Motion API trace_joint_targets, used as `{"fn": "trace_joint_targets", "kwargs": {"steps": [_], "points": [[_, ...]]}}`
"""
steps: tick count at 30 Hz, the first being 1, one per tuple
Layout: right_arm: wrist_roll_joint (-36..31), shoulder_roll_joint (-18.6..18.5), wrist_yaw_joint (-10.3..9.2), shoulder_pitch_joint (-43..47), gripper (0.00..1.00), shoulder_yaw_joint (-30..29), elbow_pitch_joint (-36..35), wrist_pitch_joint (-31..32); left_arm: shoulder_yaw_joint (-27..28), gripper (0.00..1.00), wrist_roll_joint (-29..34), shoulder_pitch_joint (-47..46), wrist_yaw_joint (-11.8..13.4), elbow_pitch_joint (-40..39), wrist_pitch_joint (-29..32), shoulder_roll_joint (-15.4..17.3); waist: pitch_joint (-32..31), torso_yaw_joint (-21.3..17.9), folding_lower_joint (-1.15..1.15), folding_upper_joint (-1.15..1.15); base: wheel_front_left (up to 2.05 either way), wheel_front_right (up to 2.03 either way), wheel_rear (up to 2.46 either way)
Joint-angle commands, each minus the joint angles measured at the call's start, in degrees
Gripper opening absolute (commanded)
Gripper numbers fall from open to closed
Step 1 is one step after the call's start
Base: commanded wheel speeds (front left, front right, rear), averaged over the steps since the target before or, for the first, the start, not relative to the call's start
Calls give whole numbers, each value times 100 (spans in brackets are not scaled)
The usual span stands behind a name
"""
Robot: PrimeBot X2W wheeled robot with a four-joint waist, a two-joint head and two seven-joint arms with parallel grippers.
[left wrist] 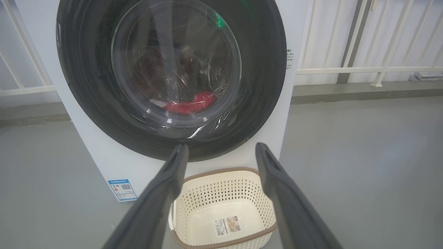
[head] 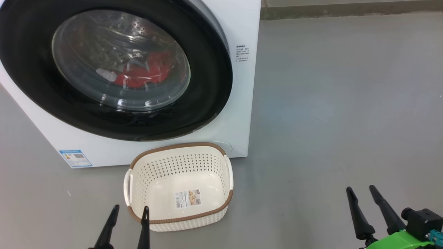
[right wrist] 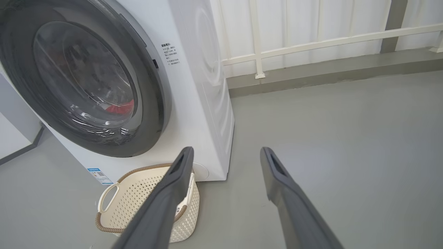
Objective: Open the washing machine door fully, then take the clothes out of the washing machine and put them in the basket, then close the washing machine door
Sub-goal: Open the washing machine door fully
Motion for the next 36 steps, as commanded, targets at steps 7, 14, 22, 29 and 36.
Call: {"fn": "trace_joint_targets", "kwargs": {"steps": [7,14,22,29,36], "points": [[440,-90,3,-371,0,346,-266,-78,93,100,-37,-140,16,-156,-69,11,71,26,0,0,0,0,0],[937,-43,3,-1058,0,487,-400,-78,-15,100,-87,-249,53,-210,-69,11,261,91,0,0,0,0,0],[1506,-134,3,-2168,0,728,-352,-78,-287,100,-149,-564,61,-185,-69,11,608,319,0,0,0,0,0],[1961,-332,3,-3134,0,1013,-83,-78,-585,100,-283,-839,127,-130,-69,11,869,585,0,0,0,0,0],[3041,-661,3,-3939,0,1485,245,-36,-731,100,-327,-1013,153,-113,-69,11,1082,859,0,0,0,0,0]]}}
